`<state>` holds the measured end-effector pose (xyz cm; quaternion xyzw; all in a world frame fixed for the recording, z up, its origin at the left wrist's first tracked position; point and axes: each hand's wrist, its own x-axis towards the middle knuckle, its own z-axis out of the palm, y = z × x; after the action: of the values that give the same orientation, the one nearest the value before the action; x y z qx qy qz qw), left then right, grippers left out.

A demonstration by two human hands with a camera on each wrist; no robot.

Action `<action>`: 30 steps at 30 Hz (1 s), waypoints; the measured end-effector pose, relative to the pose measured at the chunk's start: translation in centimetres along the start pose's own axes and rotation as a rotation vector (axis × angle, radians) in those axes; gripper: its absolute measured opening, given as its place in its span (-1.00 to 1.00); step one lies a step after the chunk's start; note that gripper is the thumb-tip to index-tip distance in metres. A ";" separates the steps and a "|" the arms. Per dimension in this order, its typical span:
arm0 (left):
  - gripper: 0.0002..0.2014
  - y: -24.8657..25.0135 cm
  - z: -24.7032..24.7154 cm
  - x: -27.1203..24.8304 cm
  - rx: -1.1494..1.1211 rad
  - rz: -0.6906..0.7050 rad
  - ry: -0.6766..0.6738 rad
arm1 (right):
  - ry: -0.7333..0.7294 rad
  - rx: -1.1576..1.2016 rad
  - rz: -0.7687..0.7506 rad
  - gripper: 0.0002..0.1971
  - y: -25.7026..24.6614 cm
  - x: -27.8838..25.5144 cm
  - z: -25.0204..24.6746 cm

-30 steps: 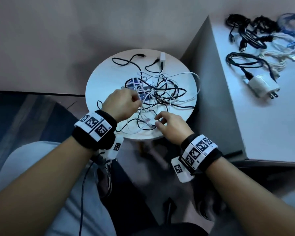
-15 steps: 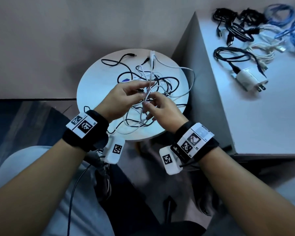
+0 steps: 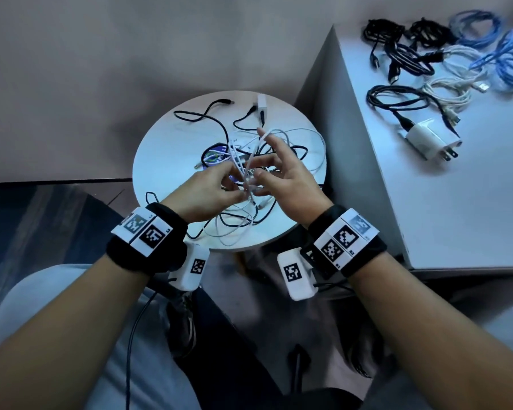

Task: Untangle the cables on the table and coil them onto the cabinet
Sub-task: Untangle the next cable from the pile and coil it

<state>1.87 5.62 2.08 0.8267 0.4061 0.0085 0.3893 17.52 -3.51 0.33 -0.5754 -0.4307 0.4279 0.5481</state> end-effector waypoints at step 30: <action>-0.48 3.0 -4.3 -2.4 -1.495 0.417 0.107 | 0.179 -0.419 -0.363 -0.79 -5.4 -0.8 -1.7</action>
<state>0.88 5.63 7.73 0.4026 0.1468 0.3930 0.8136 18.82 -4.60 5.83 -0.6249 -0.5555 0.1721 0.5208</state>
